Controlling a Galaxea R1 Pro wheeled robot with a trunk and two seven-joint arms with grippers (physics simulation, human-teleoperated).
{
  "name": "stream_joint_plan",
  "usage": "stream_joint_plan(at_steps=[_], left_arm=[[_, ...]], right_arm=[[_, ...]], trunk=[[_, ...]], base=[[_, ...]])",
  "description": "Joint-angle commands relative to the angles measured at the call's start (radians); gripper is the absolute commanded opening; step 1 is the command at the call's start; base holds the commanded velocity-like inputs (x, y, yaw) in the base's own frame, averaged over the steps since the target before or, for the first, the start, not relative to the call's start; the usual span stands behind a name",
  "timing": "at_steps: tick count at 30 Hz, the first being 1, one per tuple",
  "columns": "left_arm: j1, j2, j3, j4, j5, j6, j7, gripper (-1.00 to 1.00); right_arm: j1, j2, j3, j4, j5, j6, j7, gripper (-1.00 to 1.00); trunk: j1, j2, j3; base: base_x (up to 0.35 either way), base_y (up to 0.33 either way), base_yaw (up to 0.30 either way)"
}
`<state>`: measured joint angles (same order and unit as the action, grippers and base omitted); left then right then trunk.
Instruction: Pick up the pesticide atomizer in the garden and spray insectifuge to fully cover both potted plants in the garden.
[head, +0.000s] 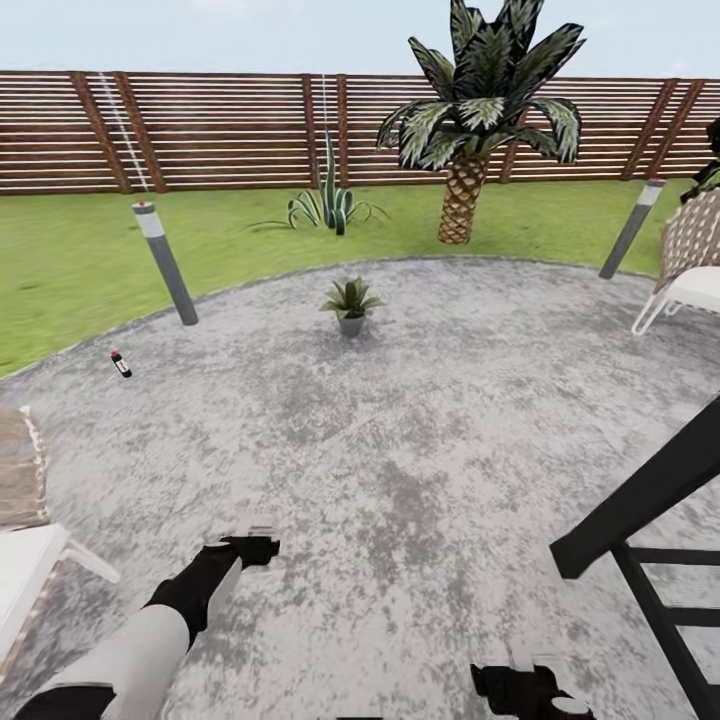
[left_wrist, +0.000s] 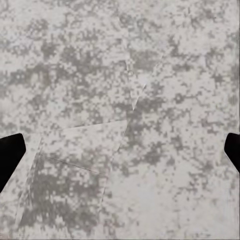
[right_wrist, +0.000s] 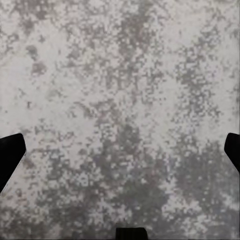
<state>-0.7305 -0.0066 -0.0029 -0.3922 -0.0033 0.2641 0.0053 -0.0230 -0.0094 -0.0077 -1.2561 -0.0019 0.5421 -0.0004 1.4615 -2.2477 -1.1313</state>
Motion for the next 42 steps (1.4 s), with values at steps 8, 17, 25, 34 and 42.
stream_joint_plan(at_steps=[8, 17, 25, 34, 42], left_arm=[[-0.003, 0.005, 0.001, -0.002, 0.004, 0.027, -0.003, 1.0], [-0.003, 0.005, 0.0, -0.002, 0.005, 0.024, -0.002, 1.0], [-0.003, 0.006, 0.004, -0.002, 0.008, 0.024, -0.002, 1.0], [-0.003, 0.006, 0.005, -0.002, 0.008, 0.029, -0.002, 1.0], [-0.003, 0.007, 0.008, -0.002, 0.008, 0.029, -0.003, 1.0]], right_arm=[[-0.002, 0.001, 0.0, -0.027, -0.005, 0.054, 0.005, 1.0], [-0.002, -0.001, -0.035, -0.125, -0.004, 0.057, 0.001, 1.0], [-0.002, 0.0, -0.042, -0.138, -0.004, 0.058, 0.0, 1.0], [-0.002, -0.001, -0.043, -0.141, -0.004, 0.058, -0.001, 1.0], [-0.002, -0.001, -0.043, -0.143, -0.003, 0.058, -0.001, 1.0]], trunk=[[0.0, 0.0, -0.001], [0.0, 0.0, -0.001], [0.0, 0.0, -0.006], [0.0, 0.0, -0.009], [0.0, 0.0, -0.009]], base=[[0.315, 0.0, 0.0], [0.262, 0.0, 0.0], [0.316, 0.0, 0.142], [0.323, 0.0, 0.074], [0.323, 0.0, 0.001]])
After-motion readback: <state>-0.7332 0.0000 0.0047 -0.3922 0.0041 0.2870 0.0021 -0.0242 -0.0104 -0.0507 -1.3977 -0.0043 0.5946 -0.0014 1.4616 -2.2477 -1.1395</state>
